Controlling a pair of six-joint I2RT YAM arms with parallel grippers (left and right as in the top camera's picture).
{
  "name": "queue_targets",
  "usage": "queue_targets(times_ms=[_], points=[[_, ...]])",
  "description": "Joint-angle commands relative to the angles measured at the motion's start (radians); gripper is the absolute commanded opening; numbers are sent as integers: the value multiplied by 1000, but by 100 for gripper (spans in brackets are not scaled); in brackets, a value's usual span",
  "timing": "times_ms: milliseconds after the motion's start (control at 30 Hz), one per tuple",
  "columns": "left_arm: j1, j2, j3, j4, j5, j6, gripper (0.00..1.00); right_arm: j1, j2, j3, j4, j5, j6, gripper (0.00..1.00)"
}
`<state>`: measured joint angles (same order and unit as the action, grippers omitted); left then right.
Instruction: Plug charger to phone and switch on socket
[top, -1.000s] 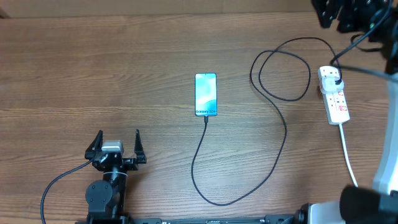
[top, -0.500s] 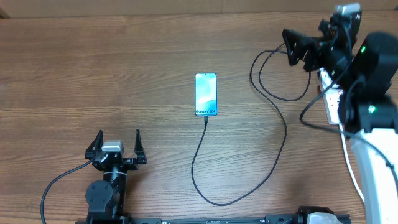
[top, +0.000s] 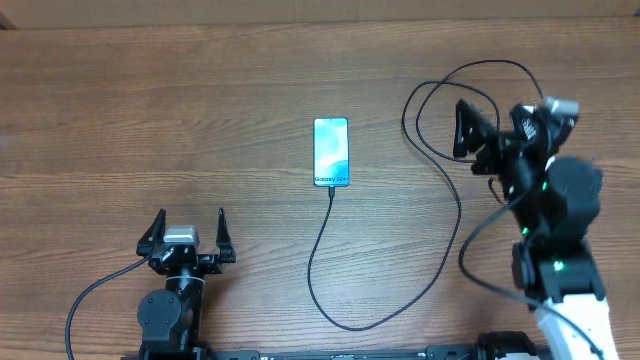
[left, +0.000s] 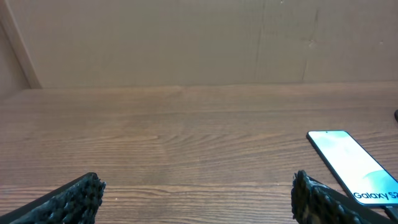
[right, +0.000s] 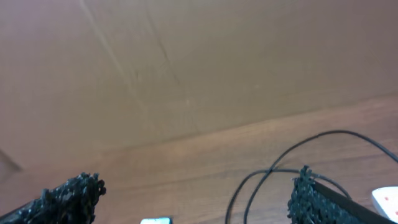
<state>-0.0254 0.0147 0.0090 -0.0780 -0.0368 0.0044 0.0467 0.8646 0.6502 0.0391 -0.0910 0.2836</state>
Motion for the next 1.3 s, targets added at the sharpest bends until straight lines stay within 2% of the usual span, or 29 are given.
queue_targets(times_ms=[0, 233, 533, 700, 1033, 1267], points=[[6, -11, -3, 1, 4, 23, 100, 11, -90, -124, 65, 49, 43, 100], [6, -10, -3, 1, 4, 23, 100, 11, -306, -425, 206, 54, 92, 100], [6, -10, -3, 1, 4, 22, 100, 16, -527, -634, 228, 76, 108, 100], [6, -10, -3, 1, 4, 23, 100, 19, -598, -642, 99, 104, 91, 100], [6, -10, -3, 1, 4, 23, 100, 19, -621, -642, -19, 104, -92, 100], [6, -10, -3, 1, 4, 23, 100, 19, -791, -642, -123, 59, -250, 100]])
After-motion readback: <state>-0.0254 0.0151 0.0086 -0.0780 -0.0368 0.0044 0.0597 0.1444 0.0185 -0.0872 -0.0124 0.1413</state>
